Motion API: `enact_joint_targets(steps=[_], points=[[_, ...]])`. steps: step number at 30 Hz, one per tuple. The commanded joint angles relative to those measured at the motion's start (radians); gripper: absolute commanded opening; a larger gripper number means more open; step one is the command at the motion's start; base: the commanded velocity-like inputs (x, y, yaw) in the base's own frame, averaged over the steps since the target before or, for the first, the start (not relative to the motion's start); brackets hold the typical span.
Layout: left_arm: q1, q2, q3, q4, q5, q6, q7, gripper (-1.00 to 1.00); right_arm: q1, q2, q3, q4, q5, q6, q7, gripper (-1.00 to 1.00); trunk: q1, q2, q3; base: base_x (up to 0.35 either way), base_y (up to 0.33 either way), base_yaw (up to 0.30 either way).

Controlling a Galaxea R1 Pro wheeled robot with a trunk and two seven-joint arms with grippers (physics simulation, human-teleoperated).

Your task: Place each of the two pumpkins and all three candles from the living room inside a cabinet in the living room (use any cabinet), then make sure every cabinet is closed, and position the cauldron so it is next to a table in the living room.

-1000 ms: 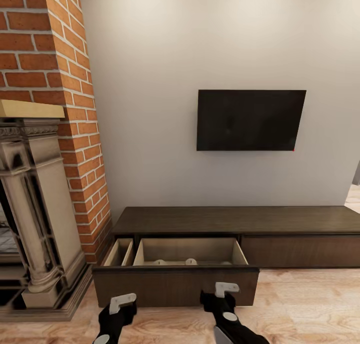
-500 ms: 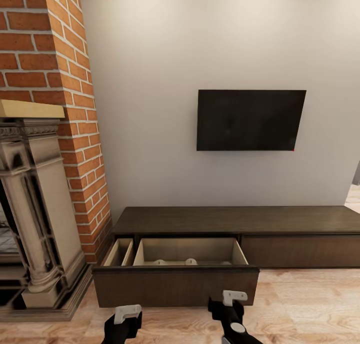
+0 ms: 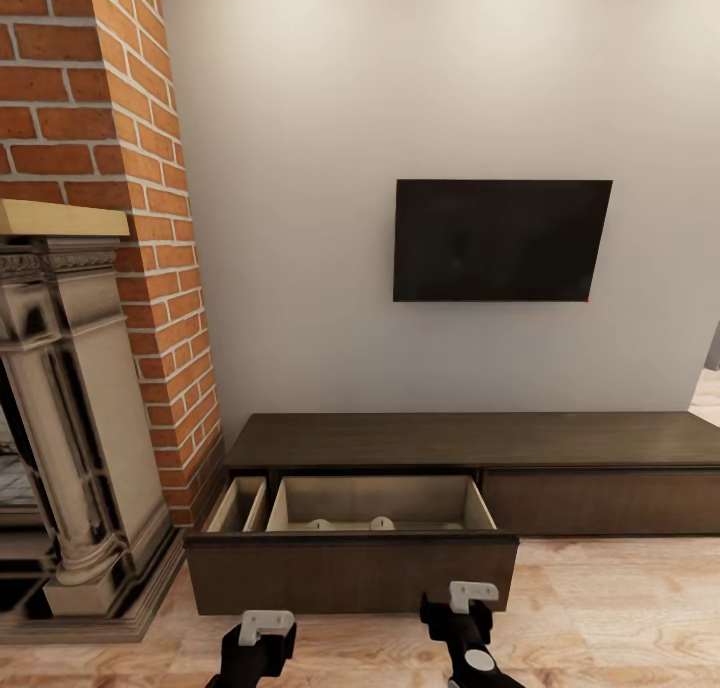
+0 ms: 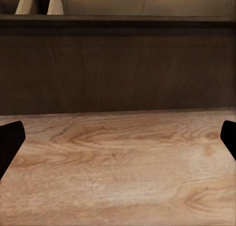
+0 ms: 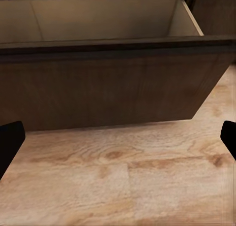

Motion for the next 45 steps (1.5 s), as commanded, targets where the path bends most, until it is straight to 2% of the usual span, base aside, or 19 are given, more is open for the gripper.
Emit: enact_joint_targets(steps=[1,8,16,28,45], points=[[-0.001,0.001,-0.009,0.001,0.004,-0.005,0.007,1.0,-0.001,0.0,0.008,0.004,-0.01,-0.006,-0.005,1.0,0.0,-0.001,-0.001,0.0,0.0,0.0],[0.0,0.002,-0.01,0.007,-0.007,-0.007,0.003,1.0,-0.001,0.0,0.012,0.04,-0.008,-0.007,-0.005,1.0,0.0,-0.001,-0.001,0.031,0.0,0.0],[0.0,0.003,-0.004,0.011,-0.007,-0.007,0.003,1.0,-0.001,0.001,0.008,0.094,-0.017,-0.007,-0.004,1.0,0.0,-0.001,-0.001,0.26,0.0,0.0],[0.002,0.003,-0.004,0.003,-0.008,-0.007,0.003,1.0,-0.001,0.002,0.007,0.108,-0.022,-0.007,-0.001,1.0,0.0,-0.001,-0.001,0.139,0.0,0.0],[0.002,0.003,-0.006,0.004,-0.008,-0.008,0.012,1.0,-0.001,0.003,0.005,0.109,-0.026,-0.009,-0.001,1.0,0.0,-0.001,-0.001,0.013,0.0,0.0]])
